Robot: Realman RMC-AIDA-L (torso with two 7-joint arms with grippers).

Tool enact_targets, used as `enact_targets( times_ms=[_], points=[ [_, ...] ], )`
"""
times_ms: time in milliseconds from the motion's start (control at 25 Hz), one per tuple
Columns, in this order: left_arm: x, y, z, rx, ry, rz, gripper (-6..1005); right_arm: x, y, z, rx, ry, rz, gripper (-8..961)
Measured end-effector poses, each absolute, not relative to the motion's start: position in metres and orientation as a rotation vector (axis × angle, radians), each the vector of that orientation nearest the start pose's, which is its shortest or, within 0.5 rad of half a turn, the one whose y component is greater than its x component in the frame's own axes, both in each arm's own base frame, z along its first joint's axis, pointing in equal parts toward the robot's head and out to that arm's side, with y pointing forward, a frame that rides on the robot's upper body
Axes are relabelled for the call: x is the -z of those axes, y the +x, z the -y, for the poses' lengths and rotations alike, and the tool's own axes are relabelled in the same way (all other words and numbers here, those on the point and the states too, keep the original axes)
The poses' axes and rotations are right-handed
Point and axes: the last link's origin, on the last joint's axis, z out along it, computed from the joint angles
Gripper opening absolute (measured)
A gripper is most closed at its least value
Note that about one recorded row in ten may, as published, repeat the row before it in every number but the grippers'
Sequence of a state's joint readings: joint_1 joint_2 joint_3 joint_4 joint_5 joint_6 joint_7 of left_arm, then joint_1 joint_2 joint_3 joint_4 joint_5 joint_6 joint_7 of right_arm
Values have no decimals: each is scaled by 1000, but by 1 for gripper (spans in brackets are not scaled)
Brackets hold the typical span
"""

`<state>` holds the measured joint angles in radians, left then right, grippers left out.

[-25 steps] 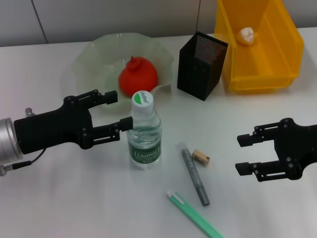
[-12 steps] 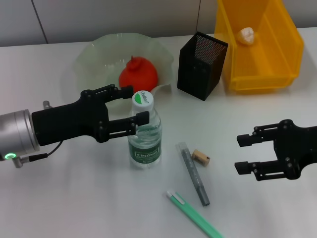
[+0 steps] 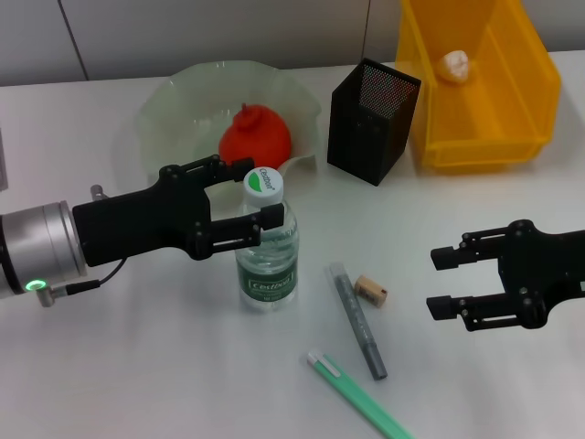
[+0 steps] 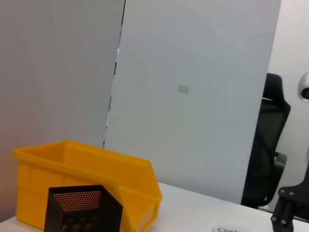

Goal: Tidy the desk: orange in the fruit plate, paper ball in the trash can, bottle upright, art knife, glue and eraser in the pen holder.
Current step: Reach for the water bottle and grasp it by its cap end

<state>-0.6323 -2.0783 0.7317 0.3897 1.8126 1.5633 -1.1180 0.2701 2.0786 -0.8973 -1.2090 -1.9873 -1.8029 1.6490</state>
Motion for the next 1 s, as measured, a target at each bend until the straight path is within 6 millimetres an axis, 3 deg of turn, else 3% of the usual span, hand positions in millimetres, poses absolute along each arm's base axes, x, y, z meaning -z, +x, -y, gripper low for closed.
enact_targets(
  times_ms=[840,1000],
  points=[
    [46,-220,-331,967,-2762,274,734,-47,259,-275,-453,-2886,-600,638],
    [46,-221,-330,964,-2757,255,517,-45,260,-276,-463,-2889,-617,638]
  ],
)
